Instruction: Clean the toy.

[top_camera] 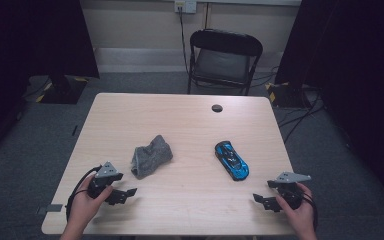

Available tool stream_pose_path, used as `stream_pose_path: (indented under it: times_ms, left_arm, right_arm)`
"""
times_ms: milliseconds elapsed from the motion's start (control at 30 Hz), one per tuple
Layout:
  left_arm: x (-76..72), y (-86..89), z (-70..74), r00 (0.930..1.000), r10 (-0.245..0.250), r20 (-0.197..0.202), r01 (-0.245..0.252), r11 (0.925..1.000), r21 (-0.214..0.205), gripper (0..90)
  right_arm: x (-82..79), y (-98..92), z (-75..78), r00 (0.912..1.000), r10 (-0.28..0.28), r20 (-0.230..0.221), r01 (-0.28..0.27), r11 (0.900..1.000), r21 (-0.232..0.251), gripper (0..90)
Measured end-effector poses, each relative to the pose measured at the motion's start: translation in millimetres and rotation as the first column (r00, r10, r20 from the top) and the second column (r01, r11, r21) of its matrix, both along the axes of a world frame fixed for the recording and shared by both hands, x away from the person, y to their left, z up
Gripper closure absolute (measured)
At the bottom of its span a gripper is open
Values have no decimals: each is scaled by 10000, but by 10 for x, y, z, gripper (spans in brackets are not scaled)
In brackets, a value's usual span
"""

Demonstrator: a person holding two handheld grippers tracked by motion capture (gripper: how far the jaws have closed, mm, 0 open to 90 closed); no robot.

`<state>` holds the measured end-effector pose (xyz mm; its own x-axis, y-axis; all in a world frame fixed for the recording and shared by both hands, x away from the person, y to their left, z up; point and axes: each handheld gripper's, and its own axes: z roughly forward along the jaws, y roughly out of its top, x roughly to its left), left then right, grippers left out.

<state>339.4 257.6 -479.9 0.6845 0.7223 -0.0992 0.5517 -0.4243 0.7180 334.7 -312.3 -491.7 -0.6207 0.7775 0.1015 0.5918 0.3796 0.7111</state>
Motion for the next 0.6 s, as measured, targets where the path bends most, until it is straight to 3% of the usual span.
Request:
stream_pose_path:
  times_ms: [167,600]
  left_arm:
    - [-14,36,-23,10000,94,20,-94,9999,37,179]
    - [-64,24,-99,9987,-381,325,353,9959,837,177]
  right_arm:
    - [-11,-21,-15,10000,43,54,-43,10000,-44,157]
    - [-64,-55,-65,9983,128,577,-106,9993,-370,151]
